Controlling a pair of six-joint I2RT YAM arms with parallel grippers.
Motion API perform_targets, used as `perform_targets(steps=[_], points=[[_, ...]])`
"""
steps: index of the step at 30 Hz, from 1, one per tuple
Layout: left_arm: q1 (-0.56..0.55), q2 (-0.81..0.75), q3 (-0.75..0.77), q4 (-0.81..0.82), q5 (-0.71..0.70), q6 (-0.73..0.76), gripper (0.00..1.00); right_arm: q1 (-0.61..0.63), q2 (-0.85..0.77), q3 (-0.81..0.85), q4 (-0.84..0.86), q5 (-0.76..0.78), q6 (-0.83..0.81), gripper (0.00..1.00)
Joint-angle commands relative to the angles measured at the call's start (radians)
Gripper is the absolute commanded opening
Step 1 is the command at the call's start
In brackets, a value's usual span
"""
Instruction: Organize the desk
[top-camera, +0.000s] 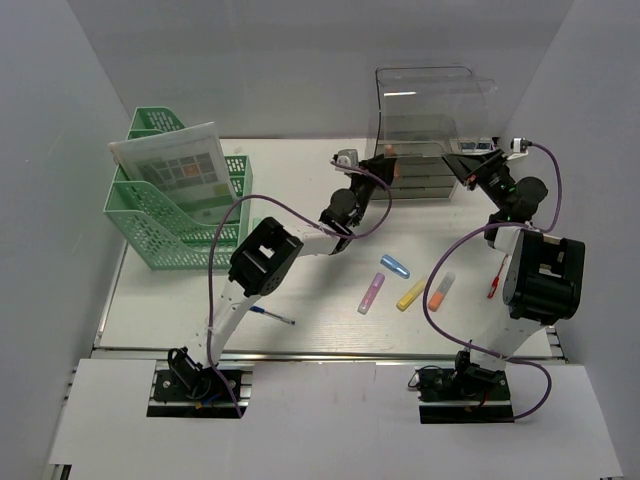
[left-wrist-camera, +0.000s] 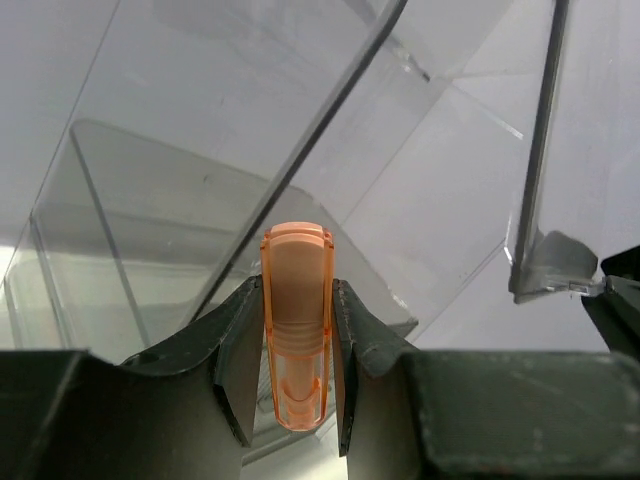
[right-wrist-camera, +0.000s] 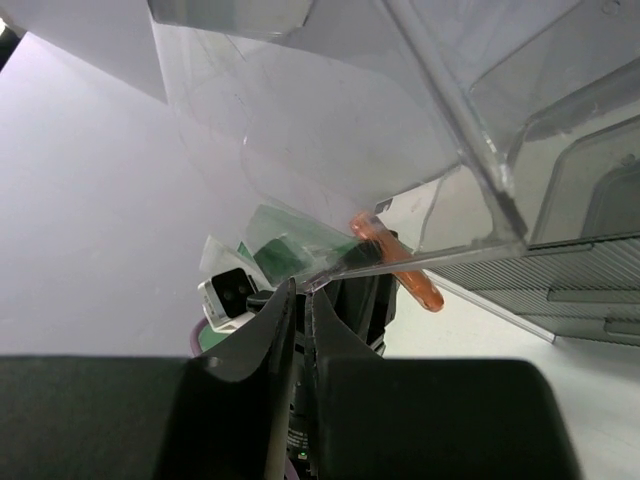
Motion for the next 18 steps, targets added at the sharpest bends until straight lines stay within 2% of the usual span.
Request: perform_targets(steps=[1,18], points=[[0.004,-0.006,0.066,0.044,-0.011,0.007,0.22,-0.005,-0.055,0.057,0.132,0.012,-0.003,0.05],[-0.005,0.117,0.278,0.025,-0.049,0.055,0.26,0.001,-0.072,0.064,0.130,0.021,0.026,0.05]])
